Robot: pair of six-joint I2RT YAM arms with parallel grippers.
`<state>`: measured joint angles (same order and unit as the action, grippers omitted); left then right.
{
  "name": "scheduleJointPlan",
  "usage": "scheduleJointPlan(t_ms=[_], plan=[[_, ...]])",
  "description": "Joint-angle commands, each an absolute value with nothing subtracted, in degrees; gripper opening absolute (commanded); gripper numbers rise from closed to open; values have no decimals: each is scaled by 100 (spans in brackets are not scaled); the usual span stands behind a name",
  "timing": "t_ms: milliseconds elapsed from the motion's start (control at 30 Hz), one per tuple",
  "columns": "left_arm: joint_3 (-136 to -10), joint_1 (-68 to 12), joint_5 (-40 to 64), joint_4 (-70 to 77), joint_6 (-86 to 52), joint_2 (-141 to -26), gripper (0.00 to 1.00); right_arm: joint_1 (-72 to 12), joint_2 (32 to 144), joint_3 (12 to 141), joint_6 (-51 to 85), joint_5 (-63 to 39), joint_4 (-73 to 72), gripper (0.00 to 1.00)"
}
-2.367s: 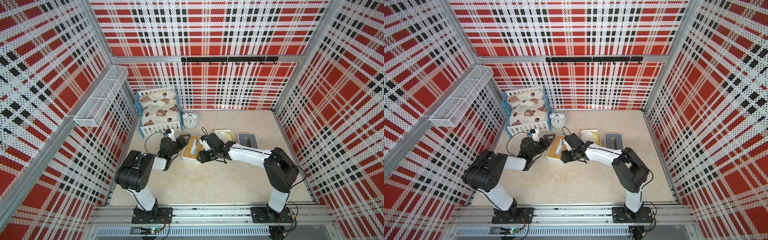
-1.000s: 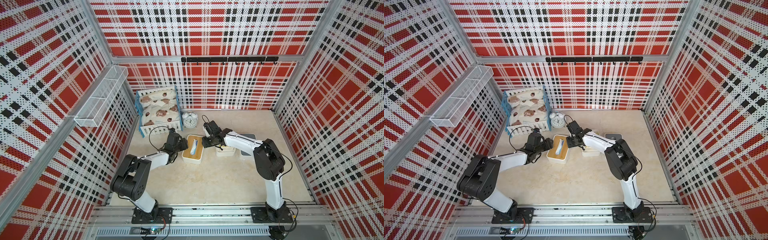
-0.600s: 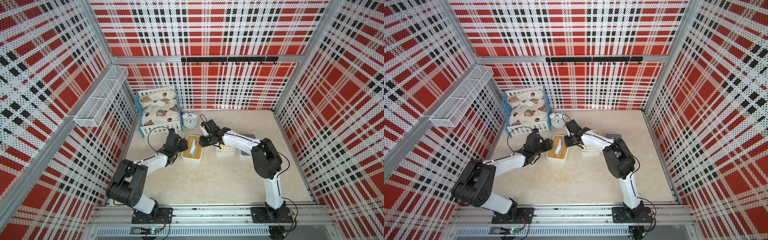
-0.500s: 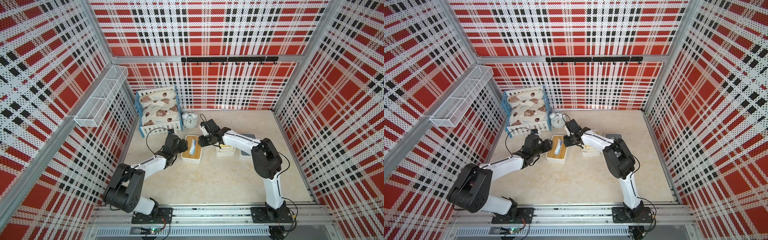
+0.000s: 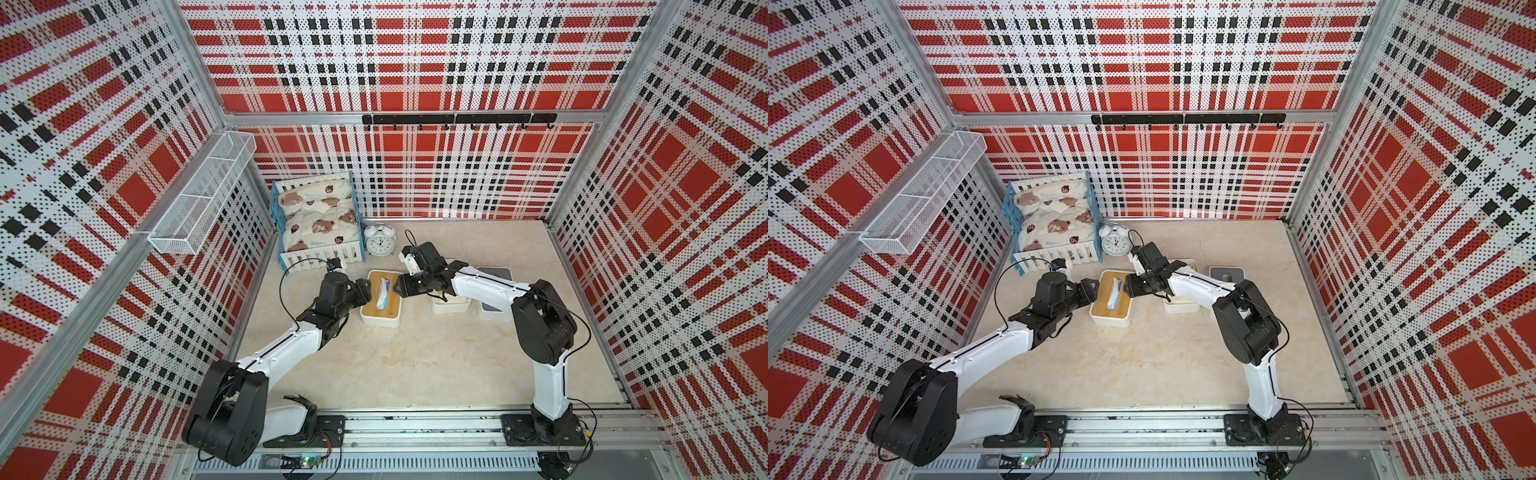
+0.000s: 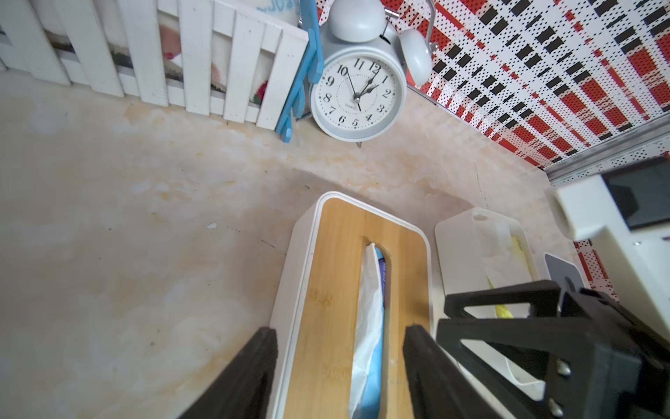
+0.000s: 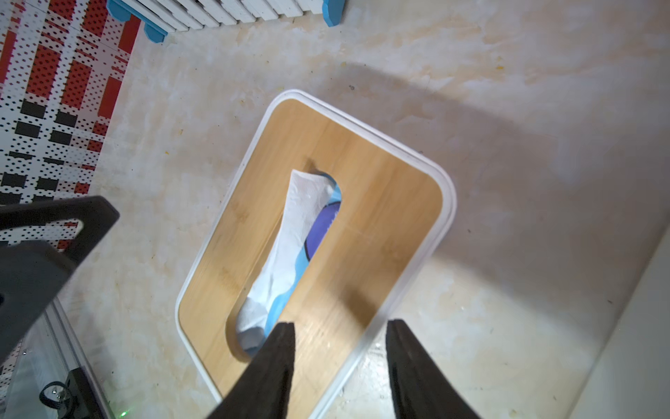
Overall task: Put the tissue paper into the tissue box
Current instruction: Adjust the tissue box at the center of the board, then pull the paper towel from the tissue box.
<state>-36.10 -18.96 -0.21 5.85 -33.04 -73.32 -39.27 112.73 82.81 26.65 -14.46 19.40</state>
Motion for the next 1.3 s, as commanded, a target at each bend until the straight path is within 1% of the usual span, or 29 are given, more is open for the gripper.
scheduleJointPlan(t_ms=[0, 67, 167, 233, 300, 433, 633, 733, 800, 833, 1000, 1267], plan=[[-4126, -1885, -38, 64, -2906, -7398, 58, -3958, 10602, 7929, 2771, -1115, 1799, 47], [-4483, -1985, -93, -208, -2729, -7572, 54, -3955, 10273, 7634, 2801, -885, 1808, 47], [-5055, -2200, -290, -666, -2419, -7933, 41, -3925, 9709, 7163, 2776, -619, 1753, 44], [-5439, -2338, -418, -997, -2262, -8263, 36, -3882, 9400, 7025, 2695, -524, 1911, 43], [-5773, -2434, -498, -1259, -2147, -8570, 36, -3844, 9066, 6962, 2577, -318, 2194, 43], [-6302, -2613, -545, -1674, -1912, -9163, 42, -3751, 8374, 6745, 2405, 23, 2545, 43], [-6866, -2827, -692, -2159, -1846, -9859, 41, -3419, 7462, 6215, 2206, 289, 2936, 41], [-7021, -2880, -780, -2259, -1833, -10077, 39, -3269, 7090, 5881, 2221, 277, 2992, 41], [-7135, -2915, -906, -2364, -1823, -10186, 35, -3205, 6921, 5706, 2251, 255, 3016, 41], [-7190, -2925, -928, -2411, -1820, -10244, 35, -3185, 6828, 5616, 2261, 246, 3017, 41], [-7405, -2972, -1021, -2566, -1806, -10421, 35, -3087, 6606, 5358, 2262, 220, 3051, 41], [-7458, -3023, -1230, -2718, -1828, -10490, 35, -3045, 6570, 5430, 2211, 185, 3103, 41]])
